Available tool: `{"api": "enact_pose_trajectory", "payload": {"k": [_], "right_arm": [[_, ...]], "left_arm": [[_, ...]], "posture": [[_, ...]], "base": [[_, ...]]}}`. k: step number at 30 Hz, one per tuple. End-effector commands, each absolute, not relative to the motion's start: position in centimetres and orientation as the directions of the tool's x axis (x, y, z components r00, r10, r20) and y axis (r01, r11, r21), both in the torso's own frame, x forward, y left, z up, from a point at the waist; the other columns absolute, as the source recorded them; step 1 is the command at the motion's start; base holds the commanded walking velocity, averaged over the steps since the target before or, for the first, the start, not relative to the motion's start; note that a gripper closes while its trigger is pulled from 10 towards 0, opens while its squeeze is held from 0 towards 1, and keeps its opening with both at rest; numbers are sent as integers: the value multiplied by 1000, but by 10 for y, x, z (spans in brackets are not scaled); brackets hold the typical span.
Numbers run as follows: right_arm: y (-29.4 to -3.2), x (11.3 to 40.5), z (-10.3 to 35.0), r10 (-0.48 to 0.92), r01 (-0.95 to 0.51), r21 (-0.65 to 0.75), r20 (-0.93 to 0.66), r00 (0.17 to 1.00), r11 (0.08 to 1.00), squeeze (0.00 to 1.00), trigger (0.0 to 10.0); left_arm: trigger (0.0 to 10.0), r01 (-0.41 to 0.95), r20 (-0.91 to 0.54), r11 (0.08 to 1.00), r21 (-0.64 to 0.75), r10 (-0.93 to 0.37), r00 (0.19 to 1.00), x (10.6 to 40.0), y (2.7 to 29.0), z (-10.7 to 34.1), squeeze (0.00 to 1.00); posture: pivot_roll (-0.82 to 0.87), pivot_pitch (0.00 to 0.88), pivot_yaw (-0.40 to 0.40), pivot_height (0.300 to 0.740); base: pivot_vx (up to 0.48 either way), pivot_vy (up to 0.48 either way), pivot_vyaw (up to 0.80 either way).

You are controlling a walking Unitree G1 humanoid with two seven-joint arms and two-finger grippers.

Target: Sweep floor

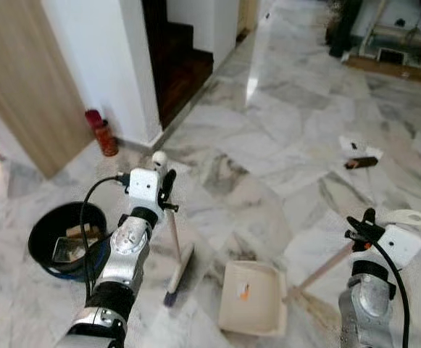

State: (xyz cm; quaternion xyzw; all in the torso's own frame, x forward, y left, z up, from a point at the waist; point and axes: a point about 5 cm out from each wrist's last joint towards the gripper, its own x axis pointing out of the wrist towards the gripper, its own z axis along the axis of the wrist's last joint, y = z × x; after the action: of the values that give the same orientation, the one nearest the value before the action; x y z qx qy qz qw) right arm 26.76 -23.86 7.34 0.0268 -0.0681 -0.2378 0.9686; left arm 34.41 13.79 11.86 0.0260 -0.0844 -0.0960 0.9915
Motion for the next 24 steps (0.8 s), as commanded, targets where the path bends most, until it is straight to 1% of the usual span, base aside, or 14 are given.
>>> {"api": "enact_pose_trajectory", "payload": {"k": [1,5,12,24], "right_arm": [[-241,266,81,-473,463,99,158,867,881,0,10000],[-241,267,80,-475,464,104,148,867,880,0,10000],[-239,268,80,-471,459,106,144,870,882,0,10000],[-237,268,79,-471,459,110,144,870,882,0,10000]], "left_arm": [[10000,177,199,981,76,-189,962,344,140,125,0],[10000,172,200,982,77,-184,962,345,141,126,0],[10000,170,200,982,79,-183,963,345,142,126,0],[10000,171,199,982,84,-185,962,345,142,127,0]], "posture": [[106,30,-21,740],[109,32,-21,740],[111,30,-21,740],[113,33,-15,740]], "base": [[247,0,0],[248,0,-111],[256,0,-759],[291,0,0]]}}
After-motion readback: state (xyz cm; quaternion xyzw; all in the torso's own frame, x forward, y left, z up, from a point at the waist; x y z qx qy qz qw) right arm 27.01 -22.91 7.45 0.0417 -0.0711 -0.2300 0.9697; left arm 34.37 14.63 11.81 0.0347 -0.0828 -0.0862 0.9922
